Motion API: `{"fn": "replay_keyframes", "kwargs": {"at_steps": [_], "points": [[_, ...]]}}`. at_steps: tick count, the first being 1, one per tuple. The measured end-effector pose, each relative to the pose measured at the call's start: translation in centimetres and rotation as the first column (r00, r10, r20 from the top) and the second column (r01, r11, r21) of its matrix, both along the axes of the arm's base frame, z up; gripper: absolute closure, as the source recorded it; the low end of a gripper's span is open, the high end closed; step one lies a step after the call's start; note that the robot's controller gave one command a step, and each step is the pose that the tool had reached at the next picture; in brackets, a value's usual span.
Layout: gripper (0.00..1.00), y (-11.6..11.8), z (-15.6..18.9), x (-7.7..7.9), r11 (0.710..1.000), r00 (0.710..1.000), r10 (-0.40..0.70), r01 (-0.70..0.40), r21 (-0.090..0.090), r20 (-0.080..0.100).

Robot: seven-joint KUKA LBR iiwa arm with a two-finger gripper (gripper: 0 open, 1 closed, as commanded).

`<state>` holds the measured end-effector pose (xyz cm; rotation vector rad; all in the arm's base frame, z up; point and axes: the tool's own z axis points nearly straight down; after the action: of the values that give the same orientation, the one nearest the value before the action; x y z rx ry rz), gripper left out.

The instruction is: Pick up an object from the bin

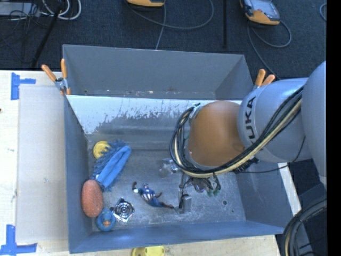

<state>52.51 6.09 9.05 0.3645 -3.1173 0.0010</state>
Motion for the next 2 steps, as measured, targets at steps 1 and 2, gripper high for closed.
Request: {"fn": "replay_keyframes", "kwargs": {"at_steps": [1,2], "points": [[0.0,-1.4,-0.9,0.1,0.998,0.998,-0.06,0.06,-0.001,-0.001],[0.0,1.4,-1.4,0.2,1.0,1.0,-0.01,0.009,0.002,0.003]]}}
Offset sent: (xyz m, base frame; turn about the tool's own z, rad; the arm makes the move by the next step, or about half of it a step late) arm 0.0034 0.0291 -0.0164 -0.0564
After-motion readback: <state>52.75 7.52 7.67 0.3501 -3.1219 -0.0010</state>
